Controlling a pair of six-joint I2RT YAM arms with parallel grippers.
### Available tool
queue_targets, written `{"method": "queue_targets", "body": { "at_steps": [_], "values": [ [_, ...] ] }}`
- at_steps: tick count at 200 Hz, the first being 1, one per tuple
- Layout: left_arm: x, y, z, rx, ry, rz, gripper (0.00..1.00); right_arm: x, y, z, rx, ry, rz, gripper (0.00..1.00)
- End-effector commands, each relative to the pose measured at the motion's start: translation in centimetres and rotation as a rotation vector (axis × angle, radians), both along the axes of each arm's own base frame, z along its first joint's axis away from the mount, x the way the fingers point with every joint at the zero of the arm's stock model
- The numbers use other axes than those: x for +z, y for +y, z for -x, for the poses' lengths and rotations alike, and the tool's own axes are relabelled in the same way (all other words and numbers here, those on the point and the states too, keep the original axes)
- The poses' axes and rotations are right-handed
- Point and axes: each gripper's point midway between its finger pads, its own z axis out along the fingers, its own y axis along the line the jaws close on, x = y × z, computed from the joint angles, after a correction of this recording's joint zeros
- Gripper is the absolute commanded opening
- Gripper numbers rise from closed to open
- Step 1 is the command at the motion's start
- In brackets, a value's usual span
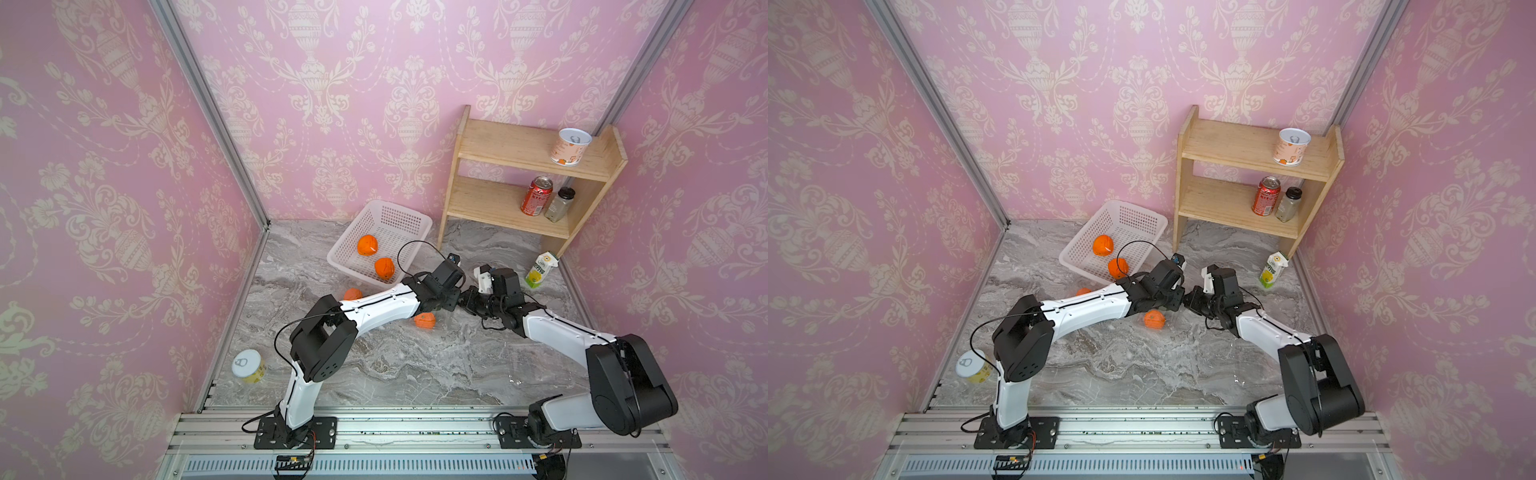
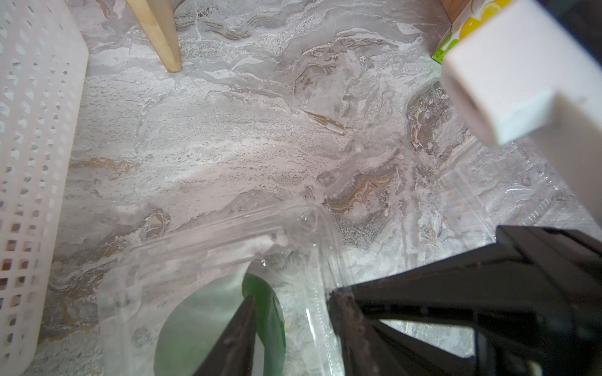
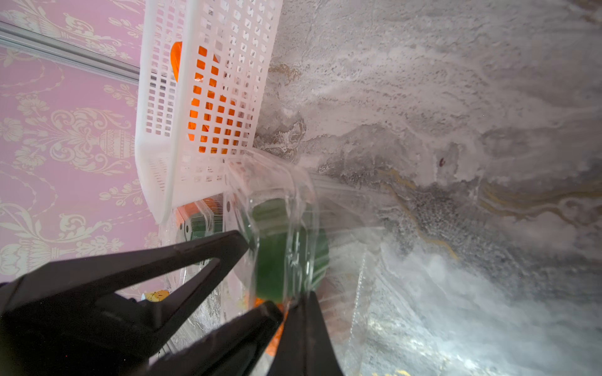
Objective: Take oranges out of containers
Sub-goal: Open the packing box at the center of the board.
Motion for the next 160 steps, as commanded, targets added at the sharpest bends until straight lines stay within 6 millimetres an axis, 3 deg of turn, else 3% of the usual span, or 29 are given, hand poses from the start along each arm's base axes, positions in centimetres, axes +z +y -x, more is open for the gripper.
{"method": "queue_targets", "body": {
  "at_steps": [1, 68, 113, 160],
  "values": [
    [-2.6, 1.3, 1.9, -0.007, 0.081, -0.065, 0.44, 3.4, 0.5, -0.8, 0.009, -0.119, -0.040, 0.00],
    [-2.9, 1.7, 5.4, -0.035, 0.117, -0.038, 0.57, 3.5, -0.1, -0.9, -0.004, -0.112, -0.040, 0.00],
    [-3.3, 1.3, 5.3, -0.044, 0.120, -0.047, 0.61, 3.4, -0.1, -0.7, -0.004, -0.112, -0.049, 0.00],
    [-2.2, 0.1, 5.0, -0.050, 0.106, 0.016, 0.68, 3.0, 0.1, -0.6, 0.003, -0.099, -0.054, 0.00]
  ]
}}
